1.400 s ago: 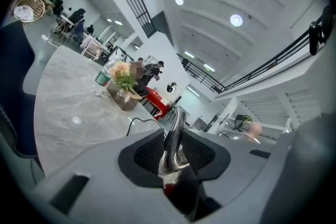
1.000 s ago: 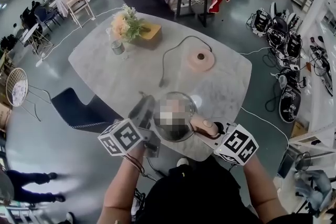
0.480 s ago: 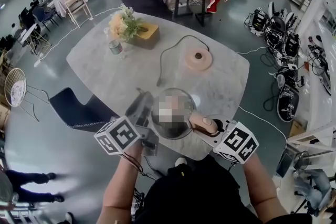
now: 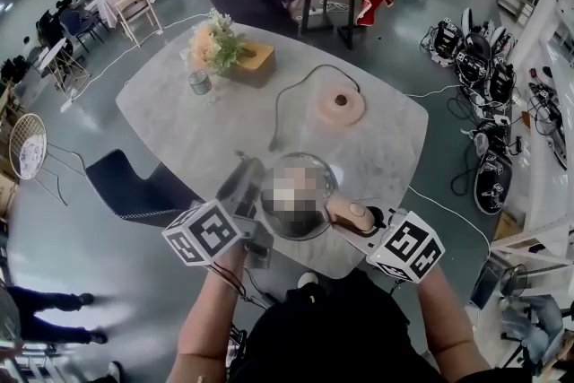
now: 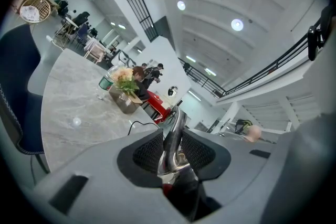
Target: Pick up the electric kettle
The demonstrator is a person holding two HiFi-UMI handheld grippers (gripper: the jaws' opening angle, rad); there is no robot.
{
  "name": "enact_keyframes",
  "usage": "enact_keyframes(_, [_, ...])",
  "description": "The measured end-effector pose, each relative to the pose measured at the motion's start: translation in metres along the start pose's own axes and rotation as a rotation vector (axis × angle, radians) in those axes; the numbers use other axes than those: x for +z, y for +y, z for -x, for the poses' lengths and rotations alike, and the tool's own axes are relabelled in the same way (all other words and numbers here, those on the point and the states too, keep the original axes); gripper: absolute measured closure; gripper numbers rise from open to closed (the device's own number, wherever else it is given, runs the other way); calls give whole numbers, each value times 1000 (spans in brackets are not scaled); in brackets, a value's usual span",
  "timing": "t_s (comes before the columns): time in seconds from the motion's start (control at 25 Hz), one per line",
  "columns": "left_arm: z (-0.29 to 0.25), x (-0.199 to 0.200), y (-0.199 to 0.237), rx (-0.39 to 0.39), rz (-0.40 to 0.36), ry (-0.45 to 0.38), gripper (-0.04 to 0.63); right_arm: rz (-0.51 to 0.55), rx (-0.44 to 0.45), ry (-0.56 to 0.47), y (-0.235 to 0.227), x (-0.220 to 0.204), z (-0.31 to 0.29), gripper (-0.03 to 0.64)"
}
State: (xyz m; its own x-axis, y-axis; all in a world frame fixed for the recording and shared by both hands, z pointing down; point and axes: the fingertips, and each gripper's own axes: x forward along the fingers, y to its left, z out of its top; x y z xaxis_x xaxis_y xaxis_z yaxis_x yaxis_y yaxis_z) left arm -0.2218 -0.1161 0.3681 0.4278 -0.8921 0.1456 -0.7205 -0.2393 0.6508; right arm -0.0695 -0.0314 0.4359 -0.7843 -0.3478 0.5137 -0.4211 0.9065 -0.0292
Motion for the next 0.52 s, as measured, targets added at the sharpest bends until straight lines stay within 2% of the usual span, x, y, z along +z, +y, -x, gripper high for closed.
enact_keyframes(0.52, [-11, -1, -5, 2, 11, 3, 492, -2, 1, -2, -11, -3, 4, 517])
